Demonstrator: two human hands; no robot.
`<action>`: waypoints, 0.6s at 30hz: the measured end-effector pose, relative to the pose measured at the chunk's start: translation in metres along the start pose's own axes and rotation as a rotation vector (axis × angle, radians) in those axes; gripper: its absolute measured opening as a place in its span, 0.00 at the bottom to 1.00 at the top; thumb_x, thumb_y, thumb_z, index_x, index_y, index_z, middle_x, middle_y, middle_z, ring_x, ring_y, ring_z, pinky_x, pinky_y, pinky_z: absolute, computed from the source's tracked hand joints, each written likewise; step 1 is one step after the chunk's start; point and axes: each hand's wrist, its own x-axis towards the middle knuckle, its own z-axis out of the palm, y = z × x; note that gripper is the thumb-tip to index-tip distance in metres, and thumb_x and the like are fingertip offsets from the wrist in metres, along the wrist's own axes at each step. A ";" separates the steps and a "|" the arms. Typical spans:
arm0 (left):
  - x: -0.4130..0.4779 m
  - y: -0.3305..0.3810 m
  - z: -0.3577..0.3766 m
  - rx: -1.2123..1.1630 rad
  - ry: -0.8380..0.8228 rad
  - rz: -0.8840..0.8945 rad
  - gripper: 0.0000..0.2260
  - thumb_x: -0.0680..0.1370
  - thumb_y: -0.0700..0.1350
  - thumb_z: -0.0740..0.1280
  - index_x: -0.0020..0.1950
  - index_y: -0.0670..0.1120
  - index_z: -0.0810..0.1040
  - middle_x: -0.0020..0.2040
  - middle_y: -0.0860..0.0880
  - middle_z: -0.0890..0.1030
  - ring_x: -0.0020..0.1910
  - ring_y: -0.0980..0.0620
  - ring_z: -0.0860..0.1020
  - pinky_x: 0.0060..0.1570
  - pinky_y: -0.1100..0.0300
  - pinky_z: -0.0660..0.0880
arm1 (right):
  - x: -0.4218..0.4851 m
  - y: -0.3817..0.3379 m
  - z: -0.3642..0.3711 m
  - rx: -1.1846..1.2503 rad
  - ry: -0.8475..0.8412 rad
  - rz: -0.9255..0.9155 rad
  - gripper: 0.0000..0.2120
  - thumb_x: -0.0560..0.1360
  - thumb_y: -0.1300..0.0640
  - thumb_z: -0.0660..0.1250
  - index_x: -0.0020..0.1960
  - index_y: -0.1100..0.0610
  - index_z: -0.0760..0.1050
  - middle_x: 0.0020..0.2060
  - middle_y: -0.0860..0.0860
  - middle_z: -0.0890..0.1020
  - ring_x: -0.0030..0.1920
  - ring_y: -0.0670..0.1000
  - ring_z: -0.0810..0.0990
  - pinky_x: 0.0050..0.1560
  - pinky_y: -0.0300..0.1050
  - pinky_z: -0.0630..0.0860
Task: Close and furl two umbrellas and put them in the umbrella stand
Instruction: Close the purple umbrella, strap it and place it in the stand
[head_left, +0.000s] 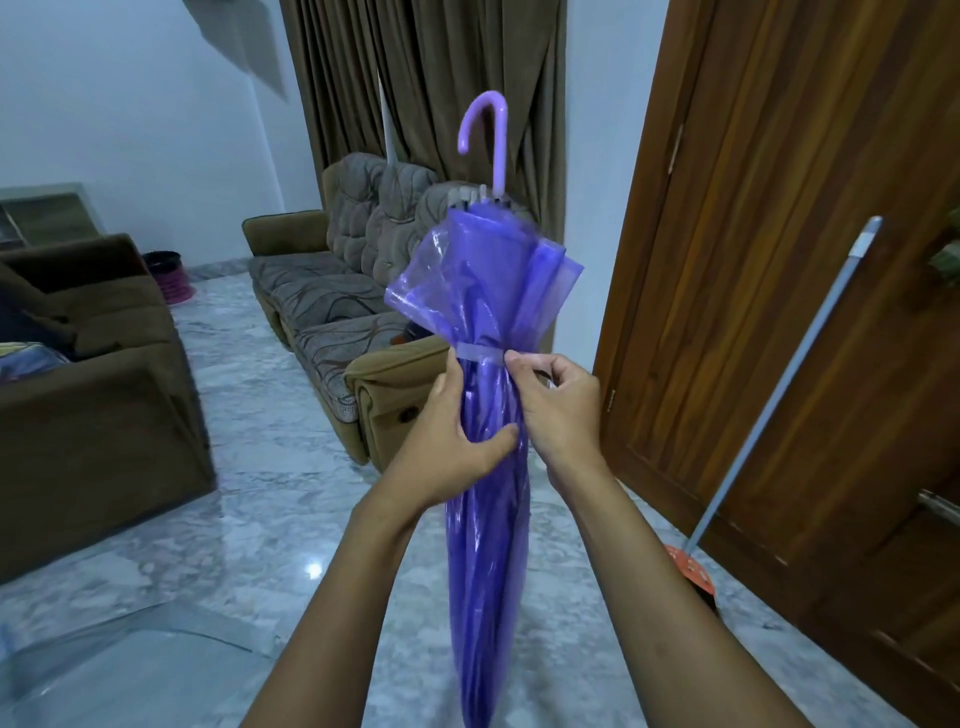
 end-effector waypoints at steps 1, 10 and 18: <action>0.000 -0.002 0.003 -0.008 0.031 -0.006 0.38 0.71 0.51 0.73 0.77 0.52 0.60 0.67 0.56 0.71 0.64 0.65 0.71 0.61 0.73 0.66 | -0.002 -0.002 0.001 -0.013 -0.010 0.001 0.05 0.76 0.55 0.73 0.43 0.56 0.84 0.41 0.49 0.87 0.47 0.47 0.85 0.53 0.47 0.82; -0.001 -0.001 -0.015 -0.580 0.061 -0.076 0.22 0.77 0.32 0.67 0.69 0.45 0.74 0.55 0.51 0.84 0.51 0.56 0.81 0.53 0.62 0.77 | -0.004 -0.013 -0.007 0.336 -0.281 0.239 0.10 0.82 0.60 0.63 0.57 0.65 0.77 0.51 0.62 0.85 0.44 0.53 0.86 0.47 0.46 0.84; -0.004 0.002 -0.014 -0.829 0.042 -0.112 0.22 0.77 0.29 0.62 0.67 0.48 0.65 0.55 0.44 0.83 0.45 0.51 0.83 0.44 0.58 0.81 | -0.003 -0.010 -0.003 0.233 -0.195 0.211 0.05 0.77 0.57 0.72 0.49 0.58 0.85 0.40 0.52 0.85 0.39 0.48 0.81 0.47 0.46 0.79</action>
